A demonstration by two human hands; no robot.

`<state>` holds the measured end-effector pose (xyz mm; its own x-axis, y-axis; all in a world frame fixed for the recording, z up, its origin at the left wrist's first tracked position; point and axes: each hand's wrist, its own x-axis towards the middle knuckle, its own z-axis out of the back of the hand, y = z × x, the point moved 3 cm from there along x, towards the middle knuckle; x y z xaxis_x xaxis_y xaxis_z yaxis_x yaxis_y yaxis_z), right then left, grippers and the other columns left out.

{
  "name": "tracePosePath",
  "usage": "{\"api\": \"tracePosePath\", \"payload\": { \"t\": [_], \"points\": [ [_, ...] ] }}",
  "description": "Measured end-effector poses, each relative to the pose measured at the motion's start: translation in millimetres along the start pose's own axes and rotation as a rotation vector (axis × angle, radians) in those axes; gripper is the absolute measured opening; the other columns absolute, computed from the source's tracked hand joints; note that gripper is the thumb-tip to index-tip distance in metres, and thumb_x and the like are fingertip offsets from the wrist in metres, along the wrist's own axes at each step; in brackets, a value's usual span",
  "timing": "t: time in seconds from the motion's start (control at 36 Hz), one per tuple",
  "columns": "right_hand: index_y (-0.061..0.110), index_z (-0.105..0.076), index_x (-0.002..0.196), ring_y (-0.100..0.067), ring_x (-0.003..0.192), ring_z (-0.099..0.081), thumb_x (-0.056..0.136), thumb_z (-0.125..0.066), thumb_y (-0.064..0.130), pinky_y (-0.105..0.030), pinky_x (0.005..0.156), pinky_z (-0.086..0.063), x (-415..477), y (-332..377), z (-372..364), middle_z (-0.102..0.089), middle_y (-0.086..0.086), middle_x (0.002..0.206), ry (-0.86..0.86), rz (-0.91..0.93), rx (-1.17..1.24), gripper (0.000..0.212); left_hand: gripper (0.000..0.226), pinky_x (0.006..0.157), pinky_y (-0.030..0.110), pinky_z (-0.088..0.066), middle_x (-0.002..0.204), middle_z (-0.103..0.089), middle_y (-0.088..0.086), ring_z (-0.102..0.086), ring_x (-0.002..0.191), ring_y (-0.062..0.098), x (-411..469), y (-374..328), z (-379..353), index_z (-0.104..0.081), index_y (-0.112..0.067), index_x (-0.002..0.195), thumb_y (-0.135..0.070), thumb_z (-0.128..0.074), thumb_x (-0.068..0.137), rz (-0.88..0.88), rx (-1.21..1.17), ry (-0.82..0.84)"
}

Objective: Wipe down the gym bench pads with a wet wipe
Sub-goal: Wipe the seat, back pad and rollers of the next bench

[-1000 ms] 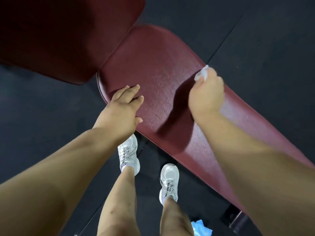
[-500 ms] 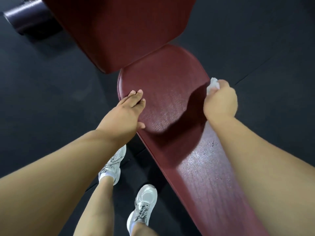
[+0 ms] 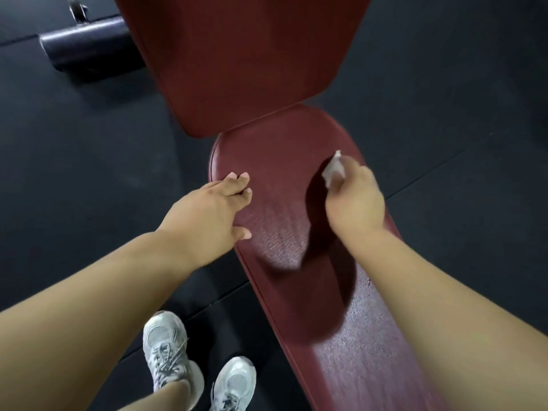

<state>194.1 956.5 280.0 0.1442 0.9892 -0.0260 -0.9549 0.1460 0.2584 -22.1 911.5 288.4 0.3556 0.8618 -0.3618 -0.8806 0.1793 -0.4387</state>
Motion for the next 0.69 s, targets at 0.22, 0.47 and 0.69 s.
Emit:
{"api": "tracePosePath", "payload": {
  "t": [0.22, 0.47, 0.69],
  "points": [
    [0.021, -0.063, 0.117, -0.036, 0.069, -0.065, 0.090, -0.036, 0.043, -0.038, 0.052, -0.051, 5, 25, -12, -0.064, -0.010, 0.091, -0.003, 0.589, -0.035, 0.044, 0.054, 0.112, 0.027, -0.021, 0.150, -0.034, -0.003, -0.031, 0.139, 0.012, 1, 11, -6, -0.049, -0.016, 0.136, -0.039, -0.060, 0.089, -0.133, 0.063, -0.159],
    [0.017, -0.061, 0.097, -0.034, 0.089, -0.060, 0.096, -0.042, 0.034, -0.034, 0.070, -0.043, 64, 45, -28, -0.063, -0.008, 0.096, -0.151, 0.269, -0.005, 0.026, 0.037, 0.085, 0.028, -0.044, 0.111, -0.069, -0.003, -0.068, 0.095, 0.016, 6, 18, -13, -0.075, -0.017, 0.096, -0.044, -0.062, 0.074, -0.186, 0.046, -0.383],
    [0.031, -0.058, 0.120, -0.026, 0.106, -0.059, 0.082, -0.025, 0.058, -0.034, 0.085, -0.048, 52, 56, -13, -0.063, -0.002, 0.114, 0.009, 0.580, -0.079, 0.058, 0.043, 0.088, 0.026, -0.047, 0.110, -0.068, -0.008, -0.066, 0.099, 0.012, 4, 26, -22, -0.074, -0.021, 0.097, -0.052, -0.050, 0.079, -0.249, 0.001, -0.481]
  ]
}}
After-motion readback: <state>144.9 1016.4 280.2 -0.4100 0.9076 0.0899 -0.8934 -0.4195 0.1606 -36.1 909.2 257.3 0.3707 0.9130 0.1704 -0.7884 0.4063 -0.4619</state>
